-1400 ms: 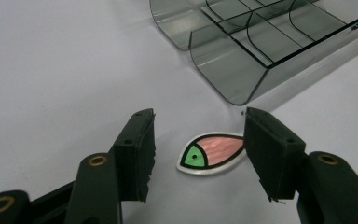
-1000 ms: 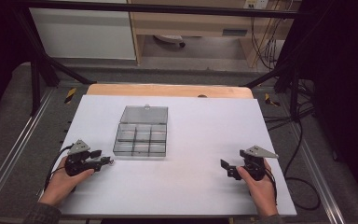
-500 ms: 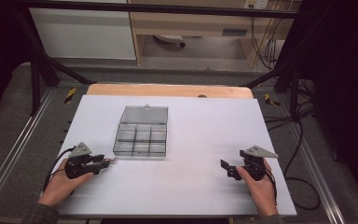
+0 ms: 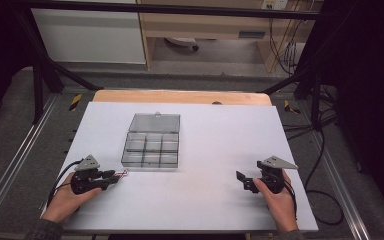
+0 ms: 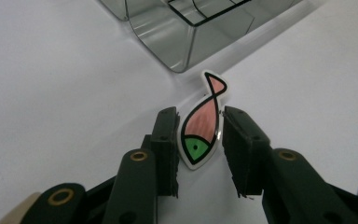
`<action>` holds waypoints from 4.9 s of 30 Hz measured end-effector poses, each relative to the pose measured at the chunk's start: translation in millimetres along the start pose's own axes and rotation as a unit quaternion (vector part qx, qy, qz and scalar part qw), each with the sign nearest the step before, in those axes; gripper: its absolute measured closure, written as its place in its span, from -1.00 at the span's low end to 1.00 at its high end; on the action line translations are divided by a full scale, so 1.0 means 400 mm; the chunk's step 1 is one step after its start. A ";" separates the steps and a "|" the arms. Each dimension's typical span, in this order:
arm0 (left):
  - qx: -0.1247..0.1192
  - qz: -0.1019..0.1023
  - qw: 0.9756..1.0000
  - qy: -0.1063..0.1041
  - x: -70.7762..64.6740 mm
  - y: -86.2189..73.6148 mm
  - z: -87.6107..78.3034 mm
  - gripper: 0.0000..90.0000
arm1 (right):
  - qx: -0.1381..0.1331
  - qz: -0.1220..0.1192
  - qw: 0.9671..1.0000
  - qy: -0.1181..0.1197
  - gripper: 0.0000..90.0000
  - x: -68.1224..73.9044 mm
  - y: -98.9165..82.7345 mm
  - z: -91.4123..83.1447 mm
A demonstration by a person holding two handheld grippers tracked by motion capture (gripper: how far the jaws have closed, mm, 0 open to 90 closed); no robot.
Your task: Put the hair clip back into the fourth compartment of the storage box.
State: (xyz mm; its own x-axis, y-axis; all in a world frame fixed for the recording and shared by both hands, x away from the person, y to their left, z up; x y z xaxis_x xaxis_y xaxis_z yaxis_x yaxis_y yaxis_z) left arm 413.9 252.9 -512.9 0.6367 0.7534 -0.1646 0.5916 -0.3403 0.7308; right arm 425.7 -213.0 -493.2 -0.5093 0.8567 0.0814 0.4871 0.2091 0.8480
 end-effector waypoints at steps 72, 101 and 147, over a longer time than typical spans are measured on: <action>-0.002 0.056 0.997 0.050 -0.052 0.012 0.038 0.46 | 0.014 -0.009 1.000 0.005 -0.88 0.008 -0.008 0.008; -0.030 0.021 0.999 0.032 -0.052 0.025 -0.005 0.51 | 0.012 -0.009 1.000 0.007 -0.88 0.009 -0.007 0.006; -0.108 -0.004 0.994 -0.001 -0.065 0.255 0.000 0.51 | -0.004 -0.009 1.000 0.010 -0.89 0.003 0.003 0.003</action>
State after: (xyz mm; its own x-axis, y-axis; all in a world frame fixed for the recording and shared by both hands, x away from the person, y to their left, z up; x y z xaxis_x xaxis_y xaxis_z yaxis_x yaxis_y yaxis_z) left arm 457.4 198.6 -434.1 0.6337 0.7540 -0.1729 0.4768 -0.2048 0.8548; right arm 426.4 -211.3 -492.7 -0.5315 0.8436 0.0769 0.4728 0.2201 0.8533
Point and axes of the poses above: each handheld gripper's, and its own axes: z roughly forward along the jaws, y roughly out of its top, x roughly to its left, the point moved 9 cm from there along z, roughly forward along the jaws, and after that the axes turned 4 degrees about -z, right-handed, at the moved point
